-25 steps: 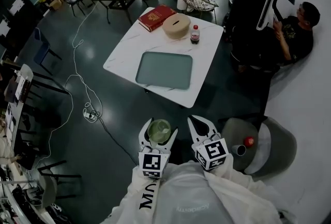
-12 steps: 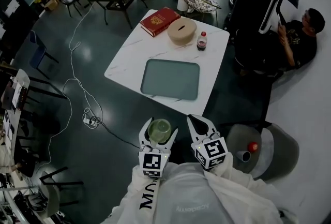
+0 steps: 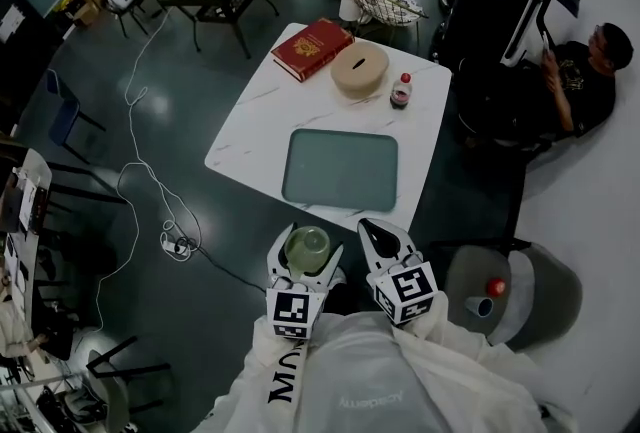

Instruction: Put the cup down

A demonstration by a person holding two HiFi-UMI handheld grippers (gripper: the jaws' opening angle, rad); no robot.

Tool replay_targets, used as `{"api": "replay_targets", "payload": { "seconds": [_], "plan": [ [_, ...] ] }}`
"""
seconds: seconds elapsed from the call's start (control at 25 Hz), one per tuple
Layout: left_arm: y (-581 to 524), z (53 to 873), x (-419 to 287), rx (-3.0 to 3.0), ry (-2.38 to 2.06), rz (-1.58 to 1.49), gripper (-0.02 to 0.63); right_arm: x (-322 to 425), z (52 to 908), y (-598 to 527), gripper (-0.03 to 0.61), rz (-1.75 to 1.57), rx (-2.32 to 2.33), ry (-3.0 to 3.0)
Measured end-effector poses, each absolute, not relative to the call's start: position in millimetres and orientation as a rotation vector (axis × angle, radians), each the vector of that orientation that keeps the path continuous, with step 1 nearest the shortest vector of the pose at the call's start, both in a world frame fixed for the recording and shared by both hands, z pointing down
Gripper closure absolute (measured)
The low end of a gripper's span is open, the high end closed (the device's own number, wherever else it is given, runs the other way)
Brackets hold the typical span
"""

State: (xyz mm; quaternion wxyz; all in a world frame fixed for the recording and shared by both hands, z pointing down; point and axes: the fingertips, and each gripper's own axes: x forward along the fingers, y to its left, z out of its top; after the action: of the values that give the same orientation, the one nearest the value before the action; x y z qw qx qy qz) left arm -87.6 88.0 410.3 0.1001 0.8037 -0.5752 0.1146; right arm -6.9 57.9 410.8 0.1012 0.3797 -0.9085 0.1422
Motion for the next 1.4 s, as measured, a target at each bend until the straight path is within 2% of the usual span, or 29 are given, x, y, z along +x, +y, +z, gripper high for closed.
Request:
{"api": "replay_targets", "payload": {
  "seconds": [0.96,1.4],
  "plan": [
    [42,411,-138,2.43,-1.626,0.32,0.221,-45,414,8,0.574,0.419,1.24,-2.606],
    [30,404,-140,2.449,-1.62,0.288,0.221,-29,403,-2,0.574,0.376,1.342,-2.567]
  ]
}}
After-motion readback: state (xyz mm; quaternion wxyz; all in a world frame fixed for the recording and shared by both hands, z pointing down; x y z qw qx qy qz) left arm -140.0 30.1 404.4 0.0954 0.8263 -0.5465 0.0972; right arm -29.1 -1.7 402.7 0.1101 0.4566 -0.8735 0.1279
